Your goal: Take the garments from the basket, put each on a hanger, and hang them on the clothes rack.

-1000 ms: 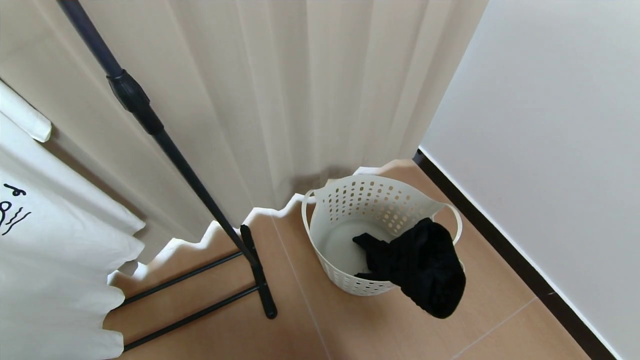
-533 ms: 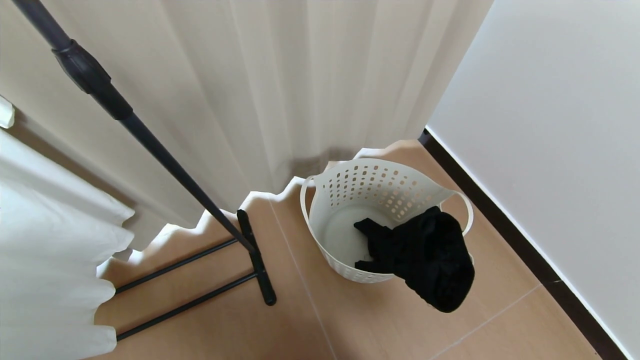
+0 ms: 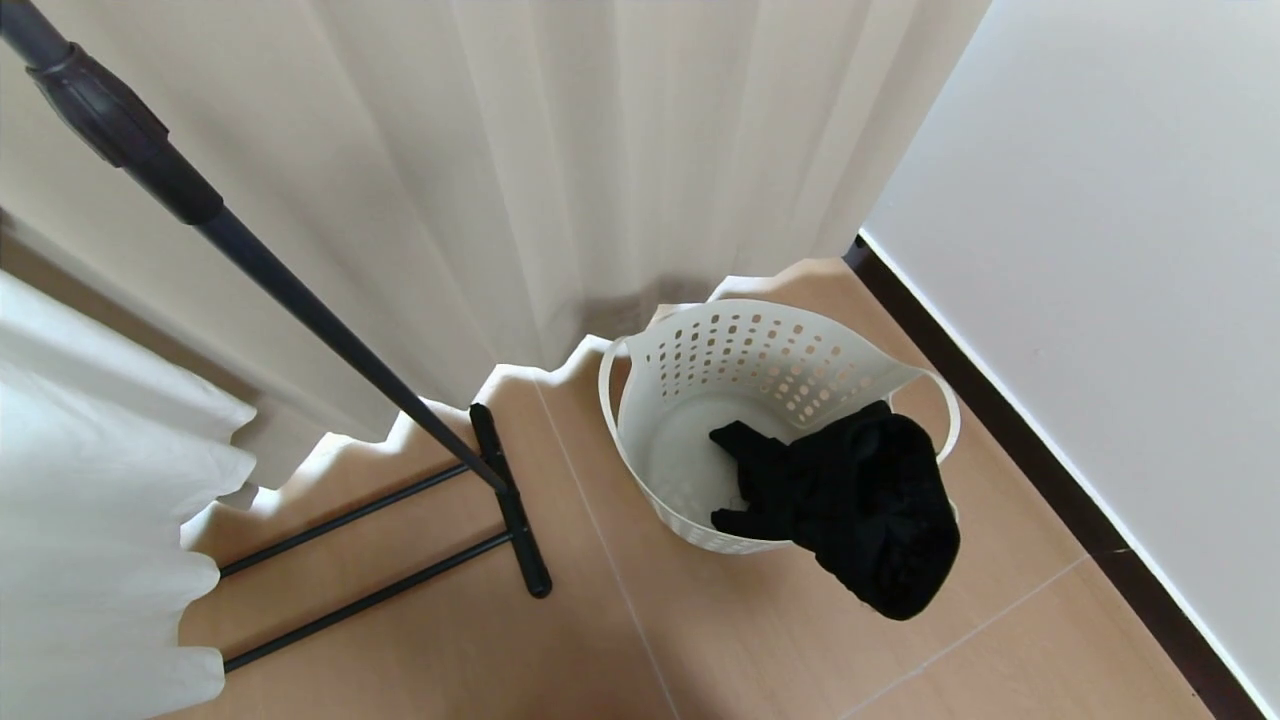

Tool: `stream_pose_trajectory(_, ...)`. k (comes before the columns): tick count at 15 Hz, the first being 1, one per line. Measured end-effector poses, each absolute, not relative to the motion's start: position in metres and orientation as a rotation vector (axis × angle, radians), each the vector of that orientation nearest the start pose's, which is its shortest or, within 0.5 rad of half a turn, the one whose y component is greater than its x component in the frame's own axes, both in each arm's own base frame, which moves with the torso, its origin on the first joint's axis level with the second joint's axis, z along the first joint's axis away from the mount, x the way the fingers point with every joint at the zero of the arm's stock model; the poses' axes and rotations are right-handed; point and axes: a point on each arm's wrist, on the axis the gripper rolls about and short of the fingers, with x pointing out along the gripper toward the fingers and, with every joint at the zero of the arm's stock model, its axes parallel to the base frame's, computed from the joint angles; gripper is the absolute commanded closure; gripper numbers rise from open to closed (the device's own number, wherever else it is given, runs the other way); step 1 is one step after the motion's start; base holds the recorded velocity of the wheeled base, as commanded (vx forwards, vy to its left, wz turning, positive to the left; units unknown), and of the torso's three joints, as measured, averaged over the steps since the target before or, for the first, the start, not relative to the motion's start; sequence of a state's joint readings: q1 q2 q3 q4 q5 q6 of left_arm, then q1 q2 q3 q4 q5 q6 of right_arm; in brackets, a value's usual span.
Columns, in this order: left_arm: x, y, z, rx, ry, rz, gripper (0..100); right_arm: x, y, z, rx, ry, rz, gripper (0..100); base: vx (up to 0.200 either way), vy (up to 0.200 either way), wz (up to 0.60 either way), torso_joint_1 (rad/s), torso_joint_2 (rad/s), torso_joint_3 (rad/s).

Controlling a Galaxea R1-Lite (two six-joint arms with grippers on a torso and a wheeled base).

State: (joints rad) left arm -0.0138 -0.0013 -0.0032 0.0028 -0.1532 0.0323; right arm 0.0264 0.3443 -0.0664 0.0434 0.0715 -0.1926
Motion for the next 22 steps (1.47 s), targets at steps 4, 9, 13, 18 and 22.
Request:
stream_pose_trajectory(4,-0.023,-0.003,0.076,0.034,-0.005,-0.167,0,0.063,0.008,0.13,-0.427,0.546,0.291,0,0.0,0.0,0.0,0.0,0.0,0.0)
stream_pose_trajectory(9,-0.023,-0.003,0.076,0.032,-0.004,-0.167,0,0.199,0.033,0.175,-0.855,0.6,0.469,0,0.0,0.0,0.0,0.0,0.0,0.0)
stream_pose_trajectory(13,-0.023,-0.003,0.076,0.032,-0.004,-0.167,0,0.301,0.052,0.173,-1.083,0.638,0.43,0,0.0,0.0,0.0,0.0,0.0,0.0)
stream_pose_trajectory(18,-0.023,-0.003,0.076,0.032,-0.004,-0.167,0,0.374,0.063,0.149,-1.132,0.677,0.356,0,0.0,0.0,0.0,0.0,0.0,0.0)
stream_pose_trajectory(22,-0.023,-0.003,0.076,0.032,-0.004,-0.167,0,0.401,0.064,0.134,-1.121,0.693,0.339,0,0.0,0.0,0.0,0.0,0.0,0.0)
